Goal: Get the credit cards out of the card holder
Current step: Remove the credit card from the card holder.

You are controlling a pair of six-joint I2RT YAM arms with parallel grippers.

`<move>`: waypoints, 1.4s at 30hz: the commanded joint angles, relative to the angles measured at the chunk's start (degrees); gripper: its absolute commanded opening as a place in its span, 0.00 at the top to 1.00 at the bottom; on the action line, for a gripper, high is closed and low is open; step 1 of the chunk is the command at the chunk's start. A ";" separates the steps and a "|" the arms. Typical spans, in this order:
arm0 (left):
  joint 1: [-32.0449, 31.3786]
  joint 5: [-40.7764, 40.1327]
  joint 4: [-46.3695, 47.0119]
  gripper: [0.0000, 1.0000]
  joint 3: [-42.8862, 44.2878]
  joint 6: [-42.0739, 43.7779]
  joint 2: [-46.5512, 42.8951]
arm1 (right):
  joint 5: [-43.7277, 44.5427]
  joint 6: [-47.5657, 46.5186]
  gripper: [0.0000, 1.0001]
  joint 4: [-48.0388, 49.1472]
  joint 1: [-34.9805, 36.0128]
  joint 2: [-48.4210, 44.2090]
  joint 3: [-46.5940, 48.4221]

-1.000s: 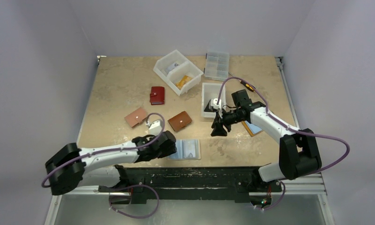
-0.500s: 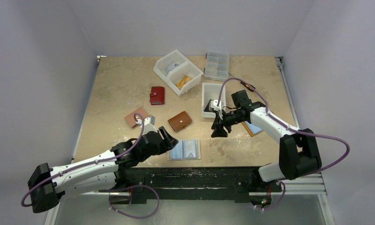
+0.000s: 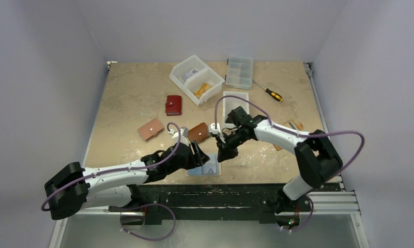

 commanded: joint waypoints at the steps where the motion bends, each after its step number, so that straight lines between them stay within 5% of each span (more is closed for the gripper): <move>1: 0.16 -0.44 4.73 0.47 -0.72 1.74 0.65 | 2.73 8.40 0.84 1.26 1.80 6.28 6.36; 22: 0.69 -0.29 11.94 0.55 -6.98 1.85 2.38 | 11.81 11.20 0.89 -0.18 8.62 17.72 12.35; 34: 0.77 1.53 11.98 0.59 -5.04 4.47 4.42 | 3.56 8.54 0.76 -5.48 8.51 17.31 16.45; 42: -1.05 0.46 5.10 0.57 3.61 9.19 8.82 | 1.12 5.94 0.69 -6.07 0.20 9.74 13.36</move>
